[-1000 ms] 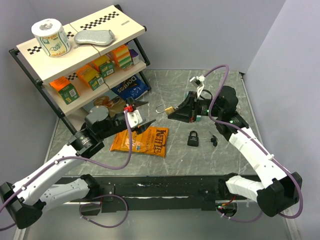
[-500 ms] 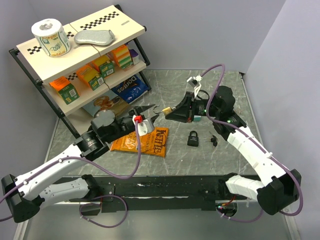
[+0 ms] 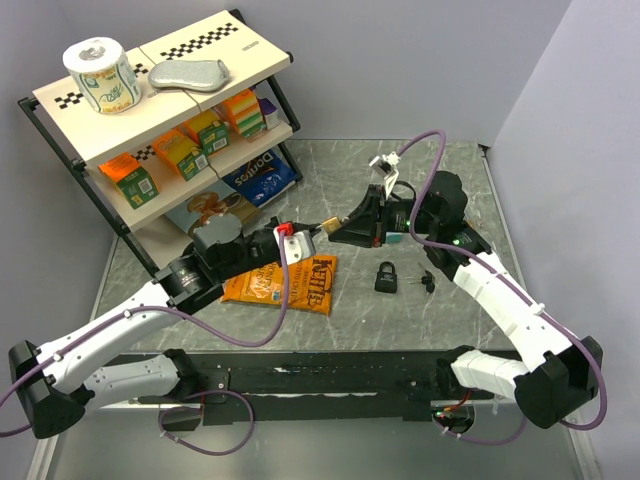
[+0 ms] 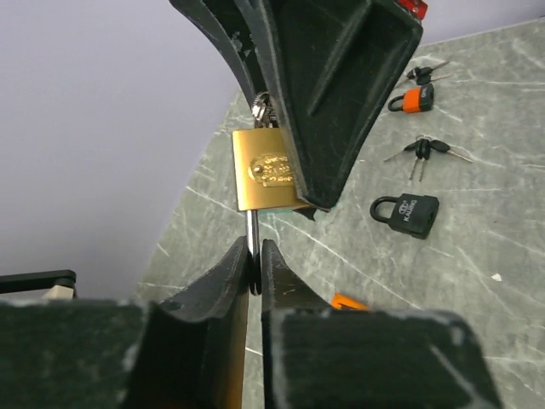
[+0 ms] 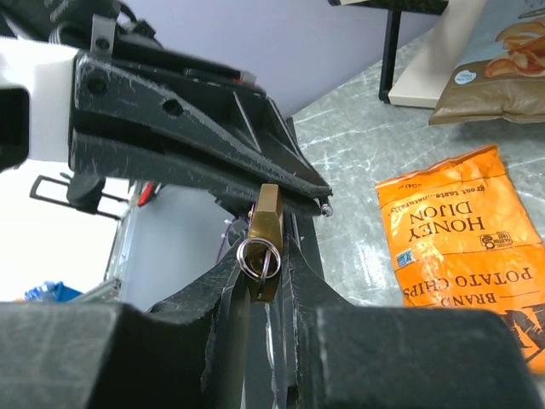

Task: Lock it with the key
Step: Pick up the lock from the center of the board, then lock the lock.

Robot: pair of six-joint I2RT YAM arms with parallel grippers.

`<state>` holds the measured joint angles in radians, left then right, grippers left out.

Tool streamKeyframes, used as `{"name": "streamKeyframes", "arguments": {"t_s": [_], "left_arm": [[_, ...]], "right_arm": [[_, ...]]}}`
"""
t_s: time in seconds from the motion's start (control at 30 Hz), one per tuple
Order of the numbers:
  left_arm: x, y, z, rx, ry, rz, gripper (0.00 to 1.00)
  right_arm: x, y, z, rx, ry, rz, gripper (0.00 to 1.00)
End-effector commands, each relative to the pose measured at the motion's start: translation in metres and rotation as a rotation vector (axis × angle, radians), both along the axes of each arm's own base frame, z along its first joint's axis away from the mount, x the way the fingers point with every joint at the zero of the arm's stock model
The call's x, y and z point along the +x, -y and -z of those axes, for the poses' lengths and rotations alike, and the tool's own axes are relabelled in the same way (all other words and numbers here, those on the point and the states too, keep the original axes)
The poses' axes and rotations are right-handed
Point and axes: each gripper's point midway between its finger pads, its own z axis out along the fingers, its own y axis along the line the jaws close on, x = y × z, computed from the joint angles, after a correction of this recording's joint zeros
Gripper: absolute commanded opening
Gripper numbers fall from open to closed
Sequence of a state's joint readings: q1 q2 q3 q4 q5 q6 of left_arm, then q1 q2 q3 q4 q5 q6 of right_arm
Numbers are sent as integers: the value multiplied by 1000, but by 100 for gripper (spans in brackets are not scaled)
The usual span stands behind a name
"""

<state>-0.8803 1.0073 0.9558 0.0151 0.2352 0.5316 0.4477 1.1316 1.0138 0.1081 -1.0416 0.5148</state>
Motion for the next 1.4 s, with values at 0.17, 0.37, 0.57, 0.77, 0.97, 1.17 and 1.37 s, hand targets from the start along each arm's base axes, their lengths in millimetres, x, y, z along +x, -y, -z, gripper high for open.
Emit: {"name": "streamKeyframes", "arguments": {"t_s": [0.17,0.37,0.57,0.77,0.97,1.17,1.37], "left_arm": [[-20,12,-11,-25,-122,99,1],[-18,5,-21,-82,-205,105,1],[-24,-13,-43,-189,-340,232,1],[-57,-13,-39,-136,-382,433,1],[-75,-12,-29,-47,-448,552,1],[-69,-8,-27,-50,-485,537,1],[-65,-5,-26,-49,-521,532,1]], "right_arm": [[-10,2,-30,32,158,-26,0],[-14,8,-18,-41,175,-50,44],[-13,29,-16,-131,322,-19,74],[-20,39,-16,-208,450,-65,75],[-30,43,-27,-231,575,-133,72],[-50,34,-24,-235,583,-237,69],[-54,22,-24,-242,587,-256,66]]}}
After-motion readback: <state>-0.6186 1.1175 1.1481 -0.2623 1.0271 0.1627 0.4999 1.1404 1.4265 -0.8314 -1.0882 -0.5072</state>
